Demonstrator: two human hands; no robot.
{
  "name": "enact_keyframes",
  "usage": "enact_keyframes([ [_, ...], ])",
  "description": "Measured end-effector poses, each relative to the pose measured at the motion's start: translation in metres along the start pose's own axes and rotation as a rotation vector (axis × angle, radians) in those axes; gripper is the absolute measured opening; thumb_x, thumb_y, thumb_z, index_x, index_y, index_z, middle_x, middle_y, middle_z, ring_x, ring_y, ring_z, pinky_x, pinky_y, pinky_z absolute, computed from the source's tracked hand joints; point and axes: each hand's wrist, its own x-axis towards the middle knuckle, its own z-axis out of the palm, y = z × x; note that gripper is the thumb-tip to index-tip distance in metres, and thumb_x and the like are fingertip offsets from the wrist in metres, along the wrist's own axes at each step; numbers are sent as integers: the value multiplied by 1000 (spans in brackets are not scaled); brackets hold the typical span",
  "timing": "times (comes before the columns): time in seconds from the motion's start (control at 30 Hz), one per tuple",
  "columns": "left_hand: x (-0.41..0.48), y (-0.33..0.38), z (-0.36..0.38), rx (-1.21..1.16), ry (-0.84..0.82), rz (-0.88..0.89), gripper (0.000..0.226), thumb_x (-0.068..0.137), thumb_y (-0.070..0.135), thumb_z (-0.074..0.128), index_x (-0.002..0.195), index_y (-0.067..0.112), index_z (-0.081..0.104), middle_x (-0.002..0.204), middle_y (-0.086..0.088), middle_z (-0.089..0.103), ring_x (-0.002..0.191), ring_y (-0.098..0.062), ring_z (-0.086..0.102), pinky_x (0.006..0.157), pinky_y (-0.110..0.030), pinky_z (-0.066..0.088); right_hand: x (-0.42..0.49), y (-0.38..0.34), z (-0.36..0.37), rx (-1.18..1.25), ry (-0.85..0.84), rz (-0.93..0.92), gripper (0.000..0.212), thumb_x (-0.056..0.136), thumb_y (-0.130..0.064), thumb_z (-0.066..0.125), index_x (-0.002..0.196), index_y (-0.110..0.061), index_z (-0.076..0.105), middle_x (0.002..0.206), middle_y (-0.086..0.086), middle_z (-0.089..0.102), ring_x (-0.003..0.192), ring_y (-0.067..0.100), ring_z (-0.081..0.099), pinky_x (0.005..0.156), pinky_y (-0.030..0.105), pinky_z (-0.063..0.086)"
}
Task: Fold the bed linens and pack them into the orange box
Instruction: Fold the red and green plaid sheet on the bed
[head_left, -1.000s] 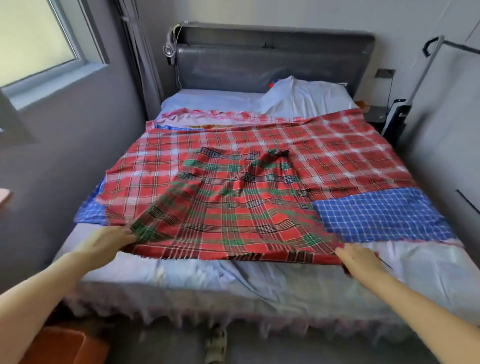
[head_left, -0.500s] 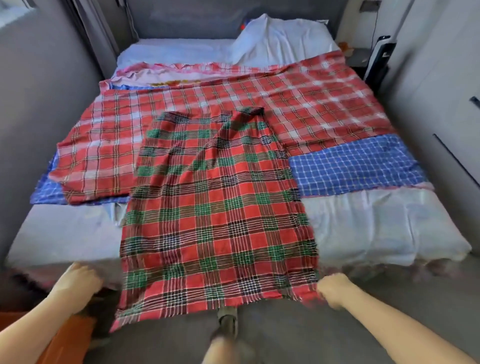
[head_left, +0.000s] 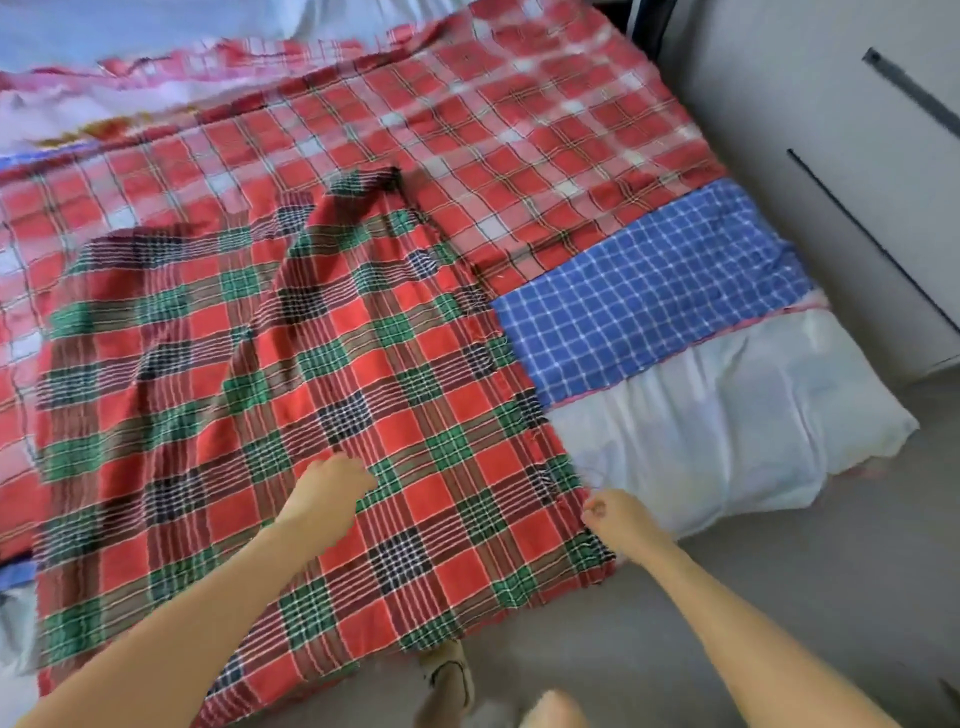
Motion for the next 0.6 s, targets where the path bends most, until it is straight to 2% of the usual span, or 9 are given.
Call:
enact_keyframes([
  [0.1,85,27,-24,-89,104,93,46,85,1,49,126,23,53,122,3,53,117,-19,44,95,-32,43,46,-6,14,120,60,28,26,91,-20,57,78,2,61,80,15,63,80,29,61,76,35,47],
  [0.2,167,50,-41,-103,181,163,47,84,-2,47,124,19,55,124,1,54,116,-23,44,96,-35,41,87,-8,25,110,81,49,40,89,-27,58,59,-15,37,53,0,38,54,19,42,71,35,49],
  [0.27,207,60,-49,-52,211,209,47,85,-2,47,126,19,55,127,2,54,117,-22,44,98,-34,40,103,-14,28,68,49,52,42,86,-39,61,59,-19,35,53,-4,38,52,17,43,69,31,49],
  [0.33,239,67,-55,21,193,241,51,86,-2,47,132,21,49,132,3,51,119,-21,44,99,-33,40,112,-15,29,87,13,64,32,83,-46,63,71,-20,46,65,-5,49,63,16,52,67,29,44],
  [0.43,272,75,-63,171,87,330,50,87,2,50,133,20,45,128,2,50,115,-22,48,90,-31,45,123,-8,25,130,-94,3,20,86,-36,64,96,-18,62,82,-5,61,76,12,56,60,21,36],
  [0.5,284,73,-69,242,50,365,41,88,3,51,125,20,48,115,1,56,107,-21,52,77,-30,44,124,-3,23,134,-138,-39,18,87,-32,64,96,-17,66,81,-5,65,79,13,61,71,24,45],
  [0.53,287,69,-73,307,36,384,34,89,5,50,120,20,51,109,2,59,103,-21,54,75,-30,44,123,-3,22,128,-145,-48,18,86,-33,65,94,-18,67,79,-6,63,80,14,63,79,30,48],
  [0.6,295,59,-82,451,-4,419,26,92,12,48,115,23,56,105,4,61,102,-20,55,77,-32,48,123,-1,23,117,-133,-57,21,84,-36,67,91,-17,66,76,-8,59,79,14,62,84,35,48],
])
